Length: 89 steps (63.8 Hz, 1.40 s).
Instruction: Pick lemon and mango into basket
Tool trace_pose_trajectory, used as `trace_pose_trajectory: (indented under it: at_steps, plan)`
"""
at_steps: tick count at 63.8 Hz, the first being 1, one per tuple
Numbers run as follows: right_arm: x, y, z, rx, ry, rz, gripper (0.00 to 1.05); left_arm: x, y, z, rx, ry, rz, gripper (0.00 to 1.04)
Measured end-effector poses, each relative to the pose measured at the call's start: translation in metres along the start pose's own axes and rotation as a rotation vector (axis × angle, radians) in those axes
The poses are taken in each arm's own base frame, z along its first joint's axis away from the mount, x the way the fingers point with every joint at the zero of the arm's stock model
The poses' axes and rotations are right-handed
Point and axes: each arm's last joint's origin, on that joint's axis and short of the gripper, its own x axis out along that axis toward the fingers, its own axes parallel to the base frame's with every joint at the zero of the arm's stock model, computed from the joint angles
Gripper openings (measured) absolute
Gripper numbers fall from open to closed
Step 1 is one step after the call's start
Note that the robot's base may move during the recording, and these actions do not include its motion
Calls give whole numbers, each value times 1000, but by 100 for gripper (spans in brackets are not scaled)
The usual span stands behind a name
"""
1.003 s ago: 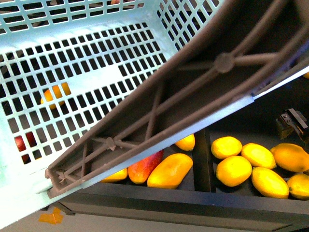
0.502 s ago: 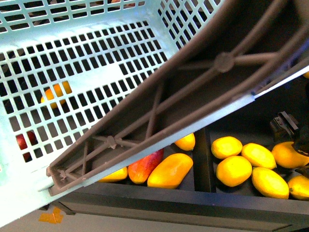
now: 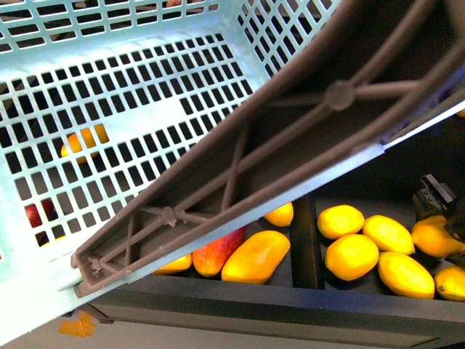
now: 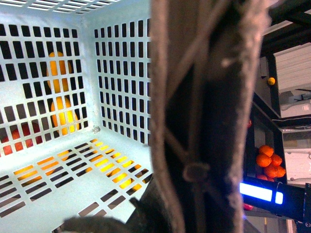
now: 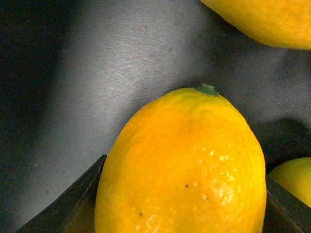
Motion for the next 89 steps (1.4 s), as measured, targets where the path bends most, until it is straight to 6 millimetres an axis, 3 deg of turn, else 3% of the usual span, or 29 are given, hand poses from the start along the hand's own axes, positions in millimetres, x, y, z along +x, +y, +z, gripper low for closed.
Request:
trace_pose_trajectory:
  at_steps: [23, 47, 58, 69, 76, 89]
  plan:
    - [-91, 16, 22, -295, -130, 279, 66, 0, 0, 0, 0, 0, 0, 5]
    - [-223, 17, 25, -629, -313, 659, 66, 0, 0, 0, 0, 0, 0, 5]
    - [-287, 18, 14, -717, -397, 831, 66, 0, 0, 0, 0, 0, 0, 5]
    - [-331, 18, -3, -753, -450, 955, 66, 0, 0, 0, 0, 0, 0, 5]
    - [-349, 21, -24, -793, -451, 1011, 66, 0, 0, 0, 0, 0, 0, 5]
    - [-361, 32, -65, -875, -414, 1091, 66, 0, 0, 0, 0, 1, 0, 5]
